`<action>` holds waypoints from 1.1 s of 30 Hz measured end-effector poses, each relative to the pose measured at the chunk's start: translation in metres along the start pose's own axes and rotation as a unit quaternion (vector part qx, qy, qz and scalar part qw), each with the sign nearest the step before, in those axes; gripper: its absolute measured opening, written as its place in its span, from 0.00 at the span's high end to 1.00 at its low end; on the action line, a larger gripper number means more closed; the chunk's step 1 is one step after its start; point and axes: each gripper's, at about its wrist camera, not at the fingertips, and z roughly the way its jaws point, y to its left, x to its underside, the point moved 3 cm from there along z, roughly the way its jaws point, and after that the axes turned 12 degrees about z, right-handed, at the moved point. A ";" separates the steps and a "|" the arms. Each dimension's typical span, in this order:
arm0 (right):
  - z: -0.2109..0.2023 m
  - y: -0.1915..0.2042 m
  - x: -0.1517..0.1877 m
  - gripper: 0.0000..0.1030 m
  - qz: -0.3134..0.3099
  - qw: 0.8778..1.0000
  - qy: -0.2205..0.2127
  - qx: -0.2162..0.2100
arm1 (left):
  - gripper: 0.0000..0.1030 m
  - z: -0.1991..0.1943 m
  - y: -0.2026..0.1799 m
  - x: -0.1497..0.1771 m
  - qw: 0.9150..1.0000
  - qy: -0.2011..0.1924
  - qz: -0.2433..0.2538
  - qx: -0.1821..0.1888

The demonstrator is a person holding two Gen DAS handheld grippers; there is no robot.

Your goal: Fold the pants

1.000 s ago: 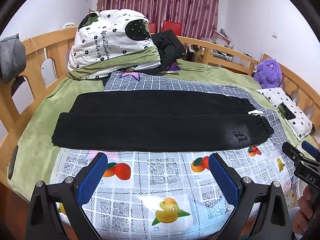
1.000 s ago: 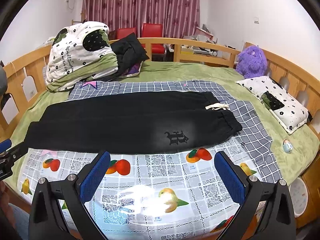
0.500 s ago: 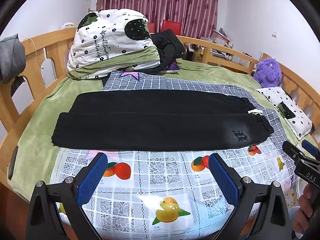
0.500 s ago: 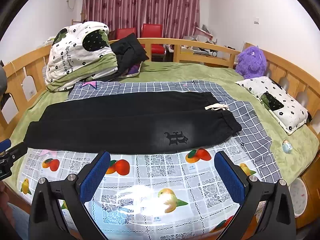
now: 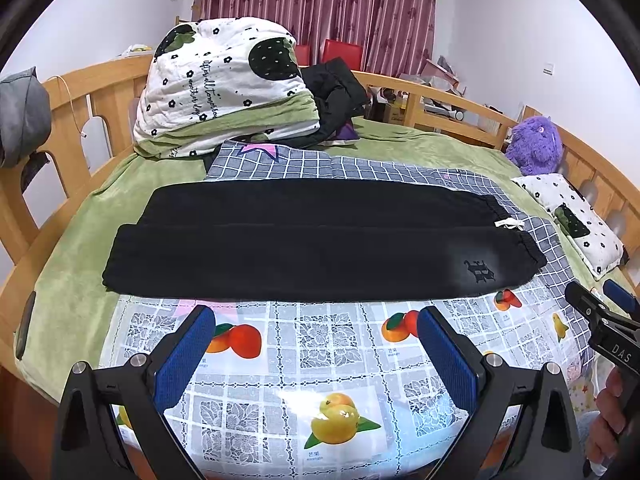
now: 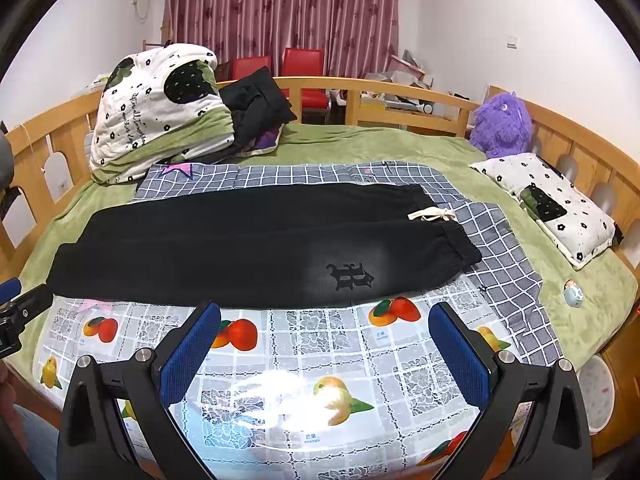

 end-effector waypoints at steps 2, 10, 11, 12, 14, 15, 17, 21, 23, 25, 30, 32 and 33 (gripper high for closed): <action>0.000 0.000 0.000 0.01 -0.001 1.000 0.000 0.000 | 0.01 0.000 -0.001 -0.001 1.000 0.003 -0.001 0.001; -0.002 0.005 0.001 0.01 -0.006 1.000 -0.009 -0.005 | 0.01 -0.001 -0.008 -0.003 1.000 0.002 0.007 0.015; -0.002 0.006 0.001 0.01 -0.008 1.000 -0.011 -0.005 | 0.01 0.000 -0.007 -0.004 1.000 0.002 0.006 0.018; -0.002 0.007 0.001 0.01 -0.009 1.000 -0.012 -0.006 | 0.01 0.001 -0.007 -0.004 1.000 0.003 0.004 0.021; 0.000 0.009 0.002 0.01 -0.011 1.000 -0.013 -0.008 | 0.01 0.005 -0.006 -0.005 1.000 0.004 -0.002 0.029; 0.002 0.010 0.002 0.01 -0.009 1.000 -0.014 -0.009 | 0.01 0.007 -0.006 -0.005 0.999 0.006 -0.005 0.033; 0.004 0.011 0.004 0.01 -0.003 1.000 -0.016 -0.022 | 0.01 0.011 -0.006 -0.006 0.999 0.006 -0.011 0.041; 0.025 0.007 0.004 0.02 0.028 0.999 -0.002 -0.046 | 0.01 0.024 -0.003 -0.010 0.998 -0.008 -0.026 0.049; 0.037 0.005 -0.003 0.05 0.039 0.998 0.000 -0.044 | 0.01 0.034 0.004 -0.017 0.999 -0.009 -0.031 0.044; 0.048 0.001 -0.017 0.05 0.035 0.999 0.000 -0.028 | 0.01 0.043 0.015 -0.025 0.999 0.002 -0.033 0.039; 0.079 -0.021 -0.046 0.05 0.015 1.000 -0.008 0.000 | 0.02 0.071 0.056 -0.025 0.999 0.019 -0.037 0.015; 0.098 -0.033 -0.048 0.06 0.019 1.000 0.016 -0.017 | 0.07 0.086 0.073 -0.017 0.998 0.031 -0.054 0.015; 0.109 -0.040 -0.046 0.09 0.023 0.999 0.029 -0.021 | 0.10 0.095 0.083 -0.012 0.997 0.041 -0.066 0.012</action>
